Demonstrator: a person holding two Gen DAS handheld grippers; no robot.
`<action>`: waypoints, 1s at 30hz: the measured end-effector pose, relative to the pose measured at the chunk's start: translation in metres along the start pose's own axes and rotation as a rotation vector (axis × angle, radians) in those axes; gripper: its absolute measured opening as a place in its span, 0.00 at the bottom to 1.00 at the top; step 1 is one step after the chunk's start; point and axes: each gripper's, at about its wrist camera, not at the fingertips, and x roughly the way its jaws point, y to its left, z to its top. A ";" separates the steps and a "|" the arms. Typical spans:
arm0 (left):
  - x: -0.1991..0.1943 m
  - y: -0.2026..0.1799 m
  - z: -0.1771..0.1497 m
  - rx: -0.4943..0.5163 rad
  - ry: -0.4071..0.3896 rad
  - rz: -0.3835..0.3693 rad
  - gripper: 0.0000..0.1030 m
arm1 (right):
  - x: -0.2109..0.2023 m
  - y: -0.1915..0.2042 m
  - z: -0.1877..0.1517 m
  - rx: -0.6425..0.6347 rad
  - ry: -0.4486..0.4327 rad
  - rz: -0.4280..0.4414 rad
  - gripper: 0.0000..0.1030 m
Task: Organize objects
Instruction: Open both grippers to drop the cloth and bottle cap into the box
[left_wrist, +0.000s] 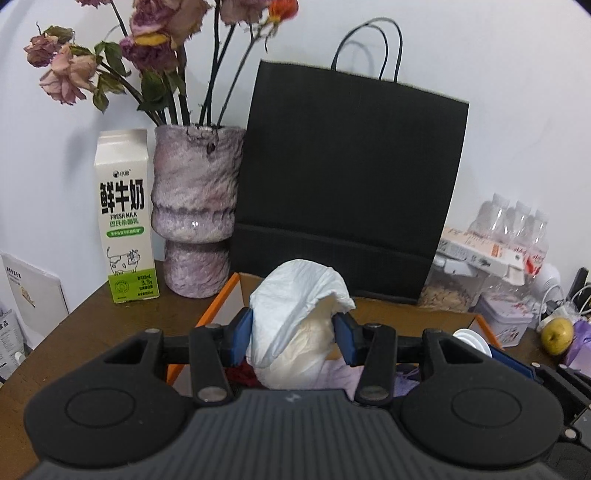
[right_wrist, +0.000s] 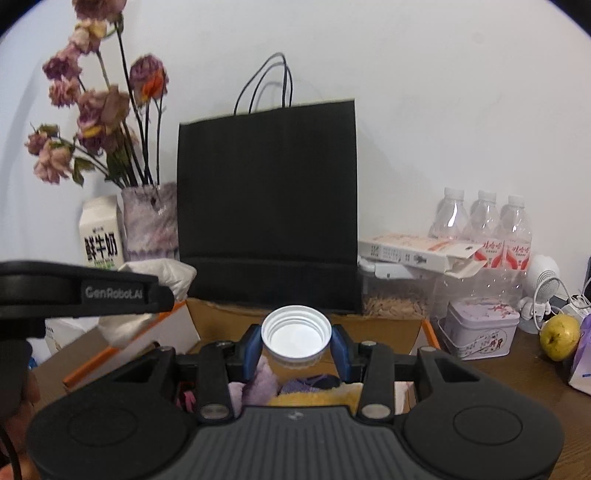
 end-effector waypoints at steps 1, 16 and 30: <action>0.002 0.000 -0.001 0.003 0.004 0.005 0.46 | 0.002 0.000 -0.001 -0.001 0.005 -0.001 0.38; 0.004 -0.008 -0.010 0.073 -0.037 0.043 0.64 | 0.012 0.001 -0.009 -0.023 0.048 -0.032 0.77; -0.006 -0.002 -0.005 0.025 -0.064 0.055 1.00 | 0.007 0.000 -0.008 -0.023 0.032 -0.053 1.00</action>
